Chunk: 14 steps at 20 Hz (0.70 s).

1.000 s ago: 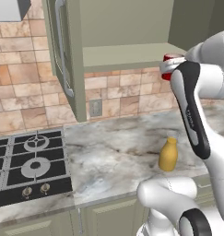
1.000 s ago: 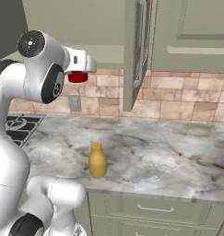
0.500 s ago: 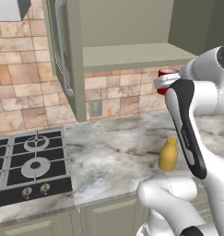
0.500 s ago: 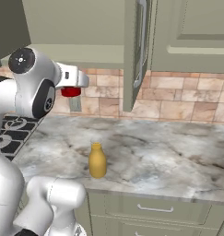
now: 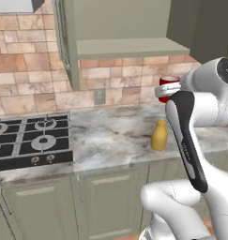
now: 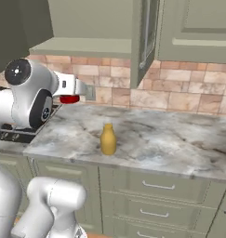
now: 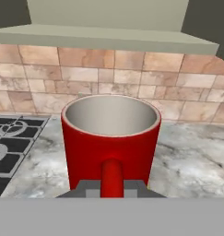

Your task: There is a tray on the dining counter. Grab the cup, mug, and pitcher and place them on the tray. The pitcher may be placed next to the tray if it cannot fit the tray.

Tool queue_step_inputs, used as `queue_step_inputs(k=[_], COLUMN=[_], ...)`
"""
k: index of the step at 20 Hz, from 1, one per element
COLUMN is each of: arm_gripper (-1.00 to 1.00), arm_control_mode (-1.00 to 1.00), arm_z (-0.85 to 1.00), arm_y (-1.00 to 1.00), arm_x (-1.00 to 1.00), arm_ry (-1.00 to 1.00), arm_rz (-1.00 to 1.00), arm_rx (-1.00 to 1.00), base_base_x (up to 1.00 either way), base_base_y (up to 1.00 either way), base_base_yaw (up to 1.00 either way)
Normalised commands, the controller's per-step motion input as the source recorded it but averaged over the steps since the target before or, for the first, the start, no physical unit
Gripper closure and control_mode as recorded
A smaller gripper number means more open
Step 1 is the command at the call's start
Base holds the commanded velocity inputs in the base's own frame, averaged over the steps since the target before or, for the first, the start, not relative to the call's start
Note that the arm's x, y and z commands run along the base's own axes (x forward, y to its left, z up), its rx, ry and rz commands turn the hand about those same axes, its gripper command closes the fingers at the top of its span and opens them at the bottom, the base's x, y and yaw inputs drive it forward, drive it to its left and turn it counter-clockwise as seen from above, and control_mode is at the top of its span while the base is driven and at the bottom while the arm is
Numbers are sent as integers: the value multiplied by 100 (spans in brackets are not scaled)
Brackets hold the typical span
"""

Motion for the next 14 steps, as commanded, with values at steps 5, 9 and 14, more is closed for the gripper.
queue_step_inputs(k=[5,9,14], arm_gripper=[100,100,100], arm_control_mode=[100,100,100], arm_z=[0,0,0], arm_y=[0,0,0], arm_x=[0,0,0], arm_ry=[0,0,0], arm_rz=[0,0,0], arm_rx=[0,0,0], base_base_x=[-100,-97,-71], base_base_y=[-23,0,11], base_base_yaw=[44,64,91])
